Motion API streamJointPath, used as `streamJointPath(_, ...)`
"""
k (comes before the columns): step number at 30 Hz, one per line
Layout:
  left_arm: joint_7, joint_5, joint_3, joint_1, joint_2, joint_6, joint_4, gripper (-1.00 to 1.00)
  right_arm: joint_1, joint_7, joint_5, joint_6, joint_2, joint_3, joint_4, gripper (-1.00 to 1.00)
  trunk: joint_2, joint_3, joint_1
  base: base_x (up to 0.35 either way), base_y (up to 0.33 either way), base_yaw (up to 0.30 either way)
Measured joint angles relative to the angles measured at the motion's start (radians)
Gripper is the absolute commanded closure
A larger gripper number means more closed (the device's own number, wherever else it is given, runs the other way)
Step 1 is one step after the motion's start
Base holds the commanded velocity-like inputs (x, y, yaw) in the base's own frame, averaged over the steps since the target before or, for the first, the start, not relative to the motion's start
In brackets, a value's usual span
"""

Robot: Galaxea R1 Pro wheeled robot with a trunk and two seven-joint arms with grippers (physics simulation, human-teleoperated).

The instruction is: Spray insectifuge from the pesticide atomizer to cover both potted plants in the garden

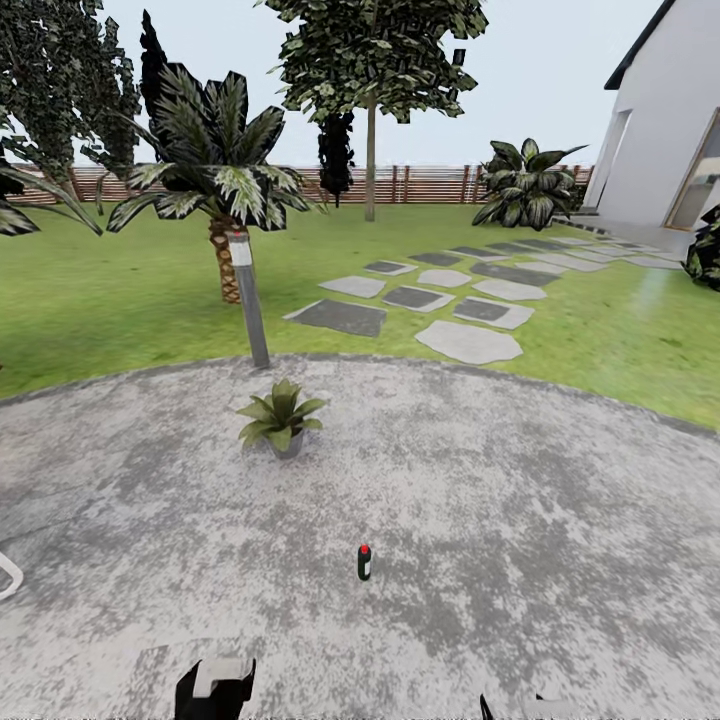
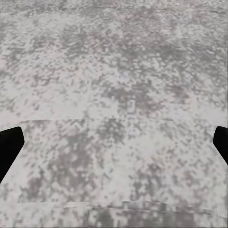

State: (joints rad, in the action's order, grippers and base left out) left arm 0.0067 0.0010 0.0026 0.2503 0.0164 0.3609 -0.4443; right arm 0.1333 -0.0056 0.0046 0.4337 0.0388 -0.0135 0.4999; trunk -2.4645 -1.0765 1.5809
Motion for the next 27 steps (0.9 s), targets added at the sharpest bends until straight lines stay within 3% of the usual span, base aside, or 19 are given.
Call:
streamJointPath(6, 0.001, 0.002, 0.0, 0.063, -0.004, -0.012, 0.0, -1.0, 0.024, -0.018, 0.001, -0.002, 0.006, -0.002, 0.142, -1.0, -0.035, -0.019, 0.02, 0.0, 0.0, 0.0)
streamJointPath(15, 0.001, -0.003, -0.001, 0.18, -0.014, -0.083, -0.001, -1.0, 0.139, -0.169, 0.003, -0.03, 0.008, -0.003, 0.337, -1.0, -0.038, -0.054, 0.024, 0.0, 0.0, 0.0)
streamJointPath(23, 0.002, -0.005, -0.002, 0.243, -0.001, -0.161, -0.01, -1.0, 0.158, -0.178, 0.002, -0.043, 0.007, -0.001, 0.342, -1.0, -0.039, -0.085, 0.027, 0.0, 0.0, 0.0)
streamJointPath(27, 0.002, -0.006, -0.001, 0.25, 0.001, -0.176, -0.015, -1.0, 0.159, -0.18, 0.0, -0.044, 0.008, -0.005, 0.268, -1.0, -0.04, -0.101, 0.029, 0.0, 0.0, 0.0)
